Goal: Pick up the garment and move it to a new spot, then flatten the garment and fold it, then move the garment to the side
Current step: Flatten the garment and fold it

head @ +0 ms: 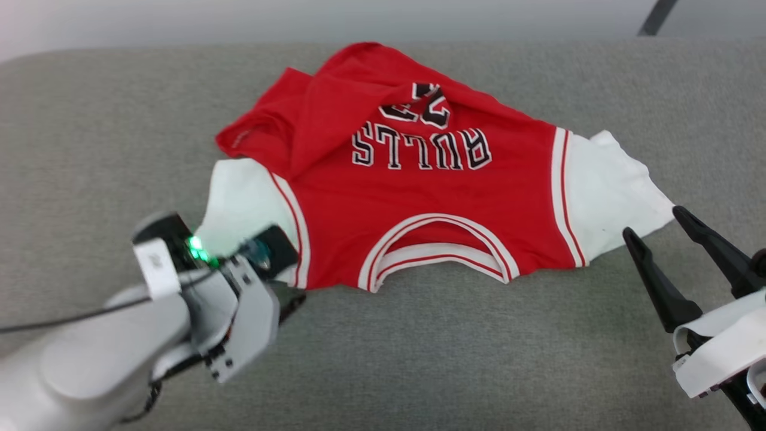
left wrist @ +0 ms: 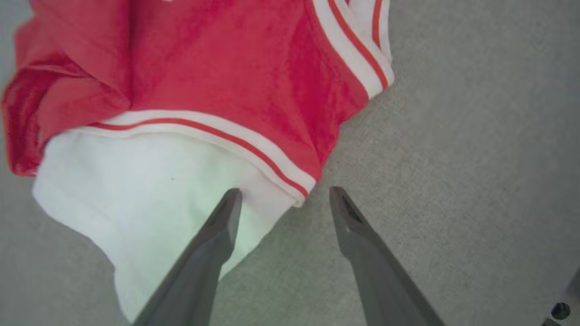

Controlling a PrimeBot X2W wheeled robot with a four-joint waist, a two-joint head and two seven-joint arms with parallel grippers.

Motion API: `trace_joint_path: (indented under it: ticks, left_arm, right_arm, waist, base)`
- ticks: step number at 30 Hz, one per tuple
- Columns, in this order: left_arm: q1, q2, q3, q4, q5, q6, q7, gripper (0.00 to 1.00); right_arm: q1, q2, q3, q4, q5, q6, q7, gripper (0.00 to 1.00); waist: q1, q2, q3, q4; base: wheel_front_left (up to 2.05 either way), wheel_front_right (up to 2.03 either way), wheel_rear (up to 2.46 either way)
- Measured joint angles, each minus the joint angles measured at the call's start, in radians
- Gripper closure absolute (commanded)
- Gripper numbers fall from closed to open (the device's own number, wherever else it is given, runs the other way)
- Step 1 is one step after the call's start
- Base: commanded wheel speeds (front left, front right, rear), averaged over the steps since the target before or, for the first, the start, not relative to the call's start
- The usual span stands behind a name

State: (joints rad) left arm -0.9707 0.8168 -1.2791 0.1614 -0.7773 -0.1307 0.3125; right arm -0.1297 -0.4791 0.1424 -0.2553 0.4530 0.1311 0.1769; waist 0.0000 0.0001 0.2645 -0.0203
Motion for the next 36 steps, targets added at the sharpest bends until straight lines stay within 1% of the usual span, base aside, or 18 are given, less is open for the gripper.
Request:
trace_joint_path:
  ticks: [2,4,6,9,12,16,17,19,20,21,22,24,25,28,29,33,35,36]
  left_arm:
    - [0.025,-0.011,-0.004,0.008,0.007,0.000,0.023,0.00]
    - [0.035,-0.007,-0.004,0.015,0.040,0.000,0.045,0.00]
    - [0.034,-0.003,-0.004,0.027,0.055,0.000,0.038,0.00]
    - [0.025,-0.001,-0.002,0.062,0.108,-0.002,0.009,0.00]
    - [0.009,-0.012,-0.001,0.100,0.146,-0.006,-0.019,0.00]
    - [0.007,-0.028,0.002,0.123,0.188,-0.007,-0.023,0.00]
    - [0.007,-0.030,0.003,0.126,0.188,-0.007,-0.025,0.18]
    - [0.008,-0.033,0.004,0.129,0.193,-0.007,-0.026,0.98]
    - [0.008,-0.035,0.004,0.130,0.193,-0.007,-0.026,1.00]
    - [0.008,-0.037,0.004,0.134,0.181,-0.007,-0.032,1.00]
    - [0.008,-0.040,0.005,0.137,0.176,-0.007,-0.034,1.00]
    - [0.005,-0.048,0.007,0.139,0.176,-0.004,-0.034,1.00]
    - [0.002,-0.050,0.007,0.142,0.169,-0.001,-0.036,1.00]
    - [-0.010,-0.061,0.005,0.140,0.167,-0.001,-0.031,1.00]
    - [-0.015,-0.066,0.005,0.139,0.162,-0.001,-0.031,1.00]
    - [-0.038,-0.093,0.003,0.128,0.165,-0.001,-0.035,1.00]
    - [-0.051,-0.109,0.002,0.124,0.171,-0.001,-0.038,1.00]
    - [-0.056,-0.117,0.003,0.123,0.170,-0.001,-0.044,1.00]
  right_arm:
    - [-0.009,0.001,0.010,-0.004,0.001,0.000,0.001,0.00]
    - [-0.015,0.001,0.017,-0.005,0.005,0.000,0.002,0.00]
    - [-0.019,-0.003,0.016,-0.004,0.006,0.000,0.004,0.00]
    - [-0.023,-0.006,0.010,-0.005,0.006,0.000,0.004,0.00]
    - [-0.023,-0.006,0.012,-0.007,0.006,0.000,0.006,0.00]
    - [-0.028,-0.009,0.028,-0.012,0.010,0.000,0.016,0.00]
    - [-0.030,-0.012,0.032,-0.012,0.011,0.000,0.019,0.00]
    - [-0.039,-0.025,0.049,-0.012,0.012,0.000,0.032,0.00]
    - [-0.047,-0.037,0.061,-0.012,0.013,0.000,0.043,0.00]
    - [-0.052,-0.054,0.076,-0.012,0.017,0.000,0.058,0.00]
    - [-0.060,-0.079,0.098,-0.012,0.021,0.000,0.076,0.00]
    - [-0.090,-0.148,0.157,-0.009,0.023,0.000,0.129,0.00]
    - [-0.109,-0.189,0.193,-0.006,0.032,0.000,0.159,0.00]
    - [-0.193,-0.344,0.316,-0.002,0.017,0.000,0.235,0.00]
    - [-0.229,-0.376,0.354,0.000,0.035,0.000,0.251,0.00]
    - [-0.395,-0.540,0.593,0.006,0.053,0.000,0.281,0.00]
    - [-0.485,-0.593,0.715,0.027,0.062,0.000,0.286,0.00]
    - [-0.530,-0.609,0.765,0.042,0.068,0.000,0.285,0.00]
  waist:
    - [0.0000,0.0000,0.014,-0.012]
    - [0.0000,0.0000,0.027,-0.022]
    - [0.0000,0.0000,0.040,-0.031]
    - [0.0000,0.0000,0.057,-0.040]
    - [0.0000,0.0000,0.069,-0.041]
    - [0.0000,0.0000,0.077,-0.037]
    - [0.0000,0.0000,0.079,-0.037]
    - [0.0000,0.0000,0.082,-0.037]
    - [0.0001,0.0000,0.083,-0.036]
    - [0.0000,0.0000,0.083,-0.036]
    - [0.0001,0.0000,0.085,-0.036]
    - [0.0000,0.0000,0.087,-0.034]
    - [0.0000,0.0000,0.089,-0.031]
    - [0.0000,0.0000,0.094,-0.019]
    - [0.0000,0.0000,0.097,-0.014]
    - [0.0000,0.0000,0.112,0.013]
    - [0.0000,0.0000,0.122,0.029]
    - [0.0001,0.0000,0.128,0.037]
  base:
    - [0.00,0.00,0.00]
    - [0.00,0.00,0.00]
    - [0.00,0.00,0.00]
    - [0.00,0.00,0.00]
    - [0.00,0.00,0.00]
    - [0.00,0.00,0.00]
    - [0.00,0.00,0.00]
    - [0.00,0.00,0.00]
    - [0.00,0.00,0.00]
    - [0.00,0.00,0.00]
    - [0.00,0.00,0.00]
    - [0.00,0.00,0.00]
    - [0.00,0.00,0.00]
    - [0.00,0.00,0.00]
    - [0.00,0.00,0.00]
    - [0.00,0.00,0.00]
    - [0.00,0.00,0.00]
    - [0.00,0.00,0.00]
